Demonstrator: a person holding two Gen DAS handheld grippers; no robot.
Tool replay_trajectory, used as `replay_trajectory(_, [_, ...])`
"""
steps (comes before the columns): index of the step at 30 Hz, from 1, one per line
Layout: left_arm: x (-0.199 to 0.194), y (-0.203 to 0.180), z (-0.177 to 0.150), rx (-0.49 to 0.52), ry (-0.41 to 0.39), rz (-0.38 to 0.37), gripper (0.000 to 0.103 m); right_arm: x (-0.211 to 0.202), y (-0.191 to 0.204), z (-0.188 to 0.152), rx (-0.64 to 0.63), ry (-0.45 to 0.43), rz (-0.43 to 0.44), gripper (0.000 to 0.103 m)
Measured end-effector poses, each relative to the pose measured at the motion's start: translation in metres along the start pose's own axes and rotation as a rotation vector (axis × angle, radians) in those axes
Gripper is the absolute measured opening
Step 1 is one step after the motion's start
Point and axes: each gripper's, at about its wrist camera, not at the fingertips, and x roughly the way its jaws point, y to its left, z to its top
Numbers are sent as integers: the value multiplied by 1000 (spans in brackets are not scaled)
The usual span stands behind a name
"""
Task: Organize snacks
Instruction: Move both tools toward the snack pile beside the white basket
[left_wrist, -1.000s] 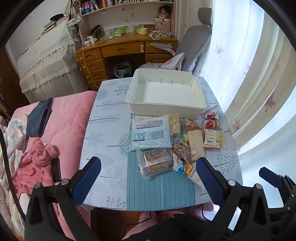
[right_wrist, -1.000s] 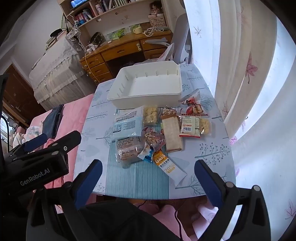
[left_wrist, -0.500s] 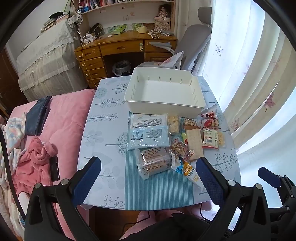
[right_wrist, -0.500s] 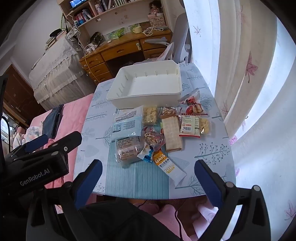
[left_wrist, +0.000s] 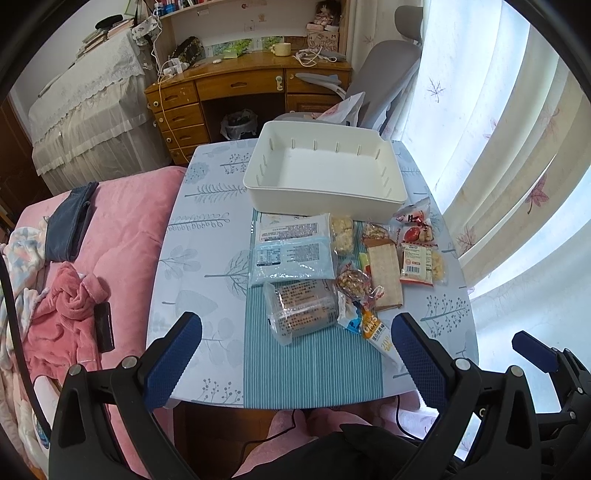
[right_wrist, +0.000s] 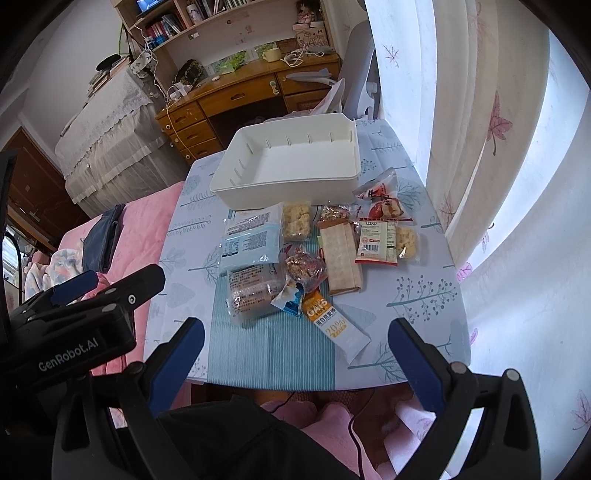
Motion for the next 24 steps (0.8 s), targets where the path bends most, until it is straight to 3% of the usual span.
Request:
replay_trajectory(17, [5,-12,0,6,39,53,102,1,-7,1,-77,-31,-12,100])
replay_trajectory(24, [22,-15,-1,-43,107,44,102,10,-21,7,-140,-43,-9,100])
